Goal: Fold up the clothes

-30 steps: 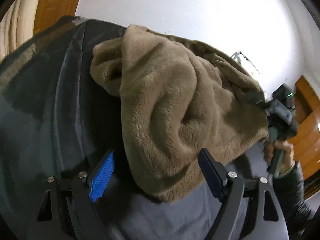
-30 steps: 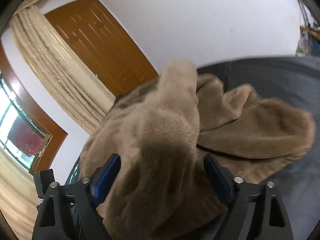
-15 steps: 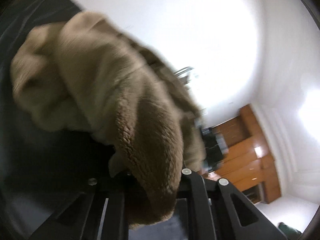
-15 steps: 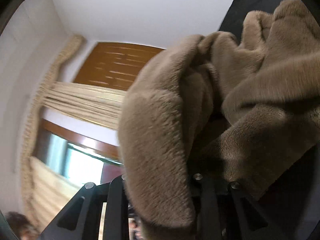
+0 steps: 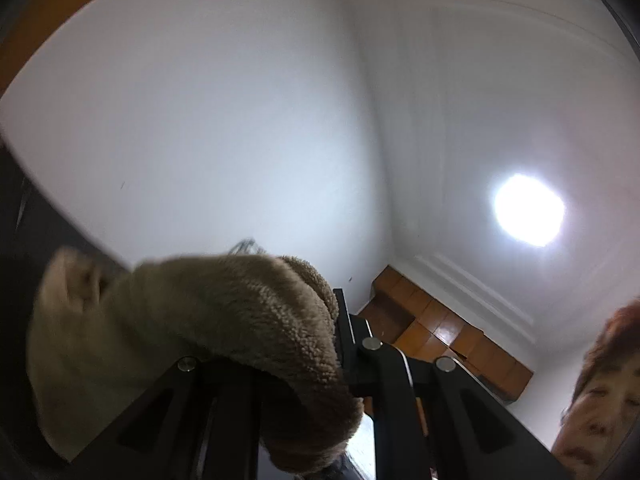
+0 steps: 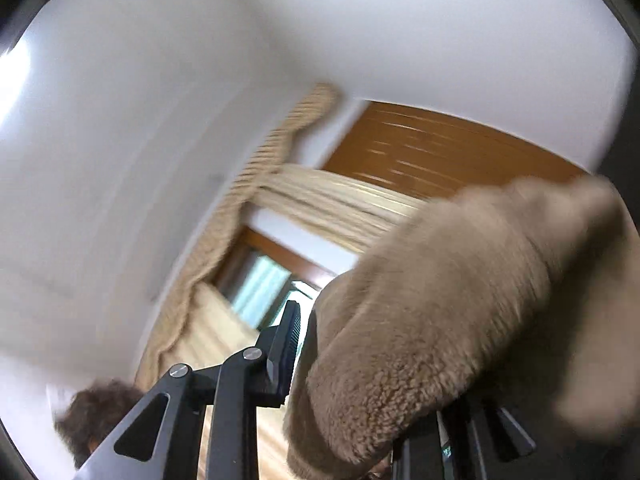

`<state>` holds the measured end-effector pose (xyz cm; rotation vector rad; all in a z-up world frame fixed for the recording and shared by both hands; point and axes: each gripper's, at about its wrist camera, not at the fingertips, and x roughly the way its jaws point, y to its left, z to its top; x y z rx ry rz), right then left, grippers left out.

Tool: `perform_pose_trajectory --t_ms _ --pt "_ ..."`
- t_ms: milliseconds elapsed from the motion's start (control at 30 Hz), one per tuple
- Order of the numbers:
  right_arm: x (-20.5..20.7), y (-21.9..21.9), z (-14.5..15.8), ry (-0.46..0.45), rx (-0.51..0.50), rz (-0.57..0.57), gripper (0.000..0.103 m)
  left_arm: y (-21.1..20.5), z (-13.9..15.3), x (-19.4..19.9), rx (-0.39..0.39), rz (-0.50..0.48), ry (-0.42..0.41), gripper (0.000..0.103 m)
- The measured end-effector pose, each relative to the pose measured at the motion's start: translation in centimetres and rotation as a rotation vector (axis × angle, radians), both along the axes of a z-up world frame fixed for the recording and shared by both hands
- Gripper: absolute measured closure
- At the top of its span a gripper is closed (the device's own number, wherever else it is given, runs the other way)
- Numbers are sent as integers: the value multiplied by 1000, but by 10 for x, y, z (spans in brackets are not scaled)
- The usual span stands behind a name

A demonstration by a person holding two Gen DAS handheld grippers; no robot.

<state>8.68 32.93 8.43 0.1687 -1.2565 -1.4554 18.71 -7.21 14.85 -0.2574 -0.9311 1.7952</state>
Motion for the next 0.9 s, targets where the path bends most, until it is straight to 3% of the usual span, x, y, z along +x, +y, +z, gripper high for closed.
perform_pose_trajectory --t_ms 233,333,433,567,733,900 --pt "106 11 95 287 192 -196 76 -10 69 92 -23 89 253 89" --pt "152 2 115 337 278 -309 76 -8 95 128 -66 153 338 88" --pt "199 -12 127 307 414 -577 76 -2 111 152 -106 195 382 88" --pt "283 -40 152 390 622 -1036 77 16 120 182 -169 264 448 88" --pt "384 -93 184 652 799 -1583 77 17 112 216 -179 265 477 87" --pt "409 -145 210 783 899 -1798 77 31 76 202 -211 148 373 81"
